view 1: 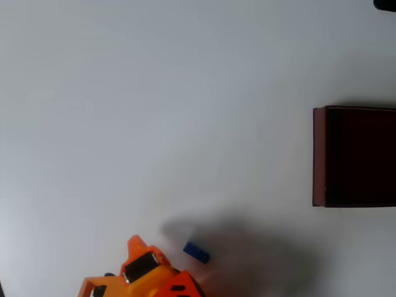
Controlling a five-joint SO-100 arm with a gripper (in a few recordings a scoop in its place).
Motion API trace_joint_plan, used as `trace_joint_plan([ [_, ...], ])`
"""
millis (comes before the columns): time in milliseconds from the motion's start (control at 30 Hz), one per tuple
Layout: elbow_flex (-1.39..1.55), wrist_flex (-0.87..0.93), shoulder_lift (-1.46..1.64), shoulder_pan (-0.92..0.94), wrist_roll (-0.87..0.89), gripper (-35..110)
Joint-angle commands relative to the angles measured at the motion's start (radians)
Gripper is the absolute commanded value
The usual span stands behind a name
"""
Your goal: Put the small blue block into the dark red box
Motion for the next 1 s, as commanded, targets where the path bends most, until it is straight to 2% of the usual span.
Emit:
trace_joint_plan([
  [0, 0.012, 0.012, 0.008, -0.008, 0.017, 0],
  [633, 0.012, 0.012, 0.008, -0.009, 0.058, 0],
  [733, 0.014, 0.008, 0.003, -0.005, 0.23, 2],
  [833, 0.031, 0.012, -0.017, 0.037, 0.534, 15],
  [900, 0.029, 0.066, -0.021, 0.054, 0.821, 21],
  [967, 0.012, 0.103, -0.018, 0.018, 0.988, 25],
])
